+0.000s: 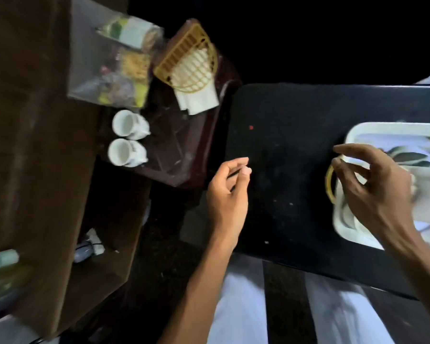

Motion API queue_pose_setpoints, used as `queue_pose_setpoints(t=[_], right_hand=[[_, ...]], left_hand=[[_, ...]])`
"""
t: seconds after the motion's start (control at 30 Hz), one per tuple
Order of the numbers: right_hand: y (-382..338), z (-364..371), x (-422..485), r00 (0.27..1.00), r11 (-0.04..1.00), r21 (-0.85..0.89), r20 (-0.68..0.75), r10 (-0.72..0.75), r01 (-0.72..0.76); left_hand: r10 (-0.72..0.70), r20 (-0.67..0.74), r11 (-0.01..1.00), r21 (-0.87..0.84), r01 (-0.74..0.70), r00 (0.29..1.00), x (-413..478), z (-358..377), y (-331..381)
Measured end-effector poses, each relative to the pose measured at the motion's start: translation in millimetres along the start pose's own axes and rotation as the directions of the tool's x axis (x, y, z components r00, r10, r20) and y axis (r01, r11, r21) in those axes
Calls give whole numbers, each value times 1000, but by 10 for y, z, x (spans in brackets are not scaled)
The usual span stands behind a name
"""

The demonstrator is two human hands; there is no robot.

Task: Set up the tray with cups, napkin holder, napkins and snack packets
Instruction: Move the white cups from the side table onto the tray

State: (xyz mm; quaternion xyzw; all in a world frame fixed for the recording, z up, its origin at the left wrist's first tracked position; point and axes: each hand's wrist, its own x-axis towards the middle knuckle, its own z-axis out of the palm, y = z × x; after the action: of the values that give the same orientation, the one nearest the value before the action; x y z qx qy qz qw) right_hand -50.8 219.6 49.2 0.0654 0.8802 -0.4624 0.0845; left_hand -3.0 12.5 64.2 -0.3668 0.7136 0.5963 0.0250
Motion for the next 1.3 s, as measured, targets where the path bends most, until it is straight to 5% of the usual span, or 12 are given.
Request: queue_pose_setpoints(t=[0.33,0.47,0.77,1.3], right_hand=[[-1160,1719,-8,967,963,266,231,-106,42],[-1511,2372,-29,934,966,247,324,-151,70],[-1756,3110,-85,891,984,167,436,-127,58],[-1550,2837,-230,962,949,314,248,-118,35]], left_hand=[[191,-327,979,126,-157,926,938,-1931,87],[144,-385,988,102,-113,912,1234,-2308,-47],[-16,-301,1000,-24,9,953,1571,-2354,-318],[-96,-277,979,-201,40,956,1167,-2068,-127]])
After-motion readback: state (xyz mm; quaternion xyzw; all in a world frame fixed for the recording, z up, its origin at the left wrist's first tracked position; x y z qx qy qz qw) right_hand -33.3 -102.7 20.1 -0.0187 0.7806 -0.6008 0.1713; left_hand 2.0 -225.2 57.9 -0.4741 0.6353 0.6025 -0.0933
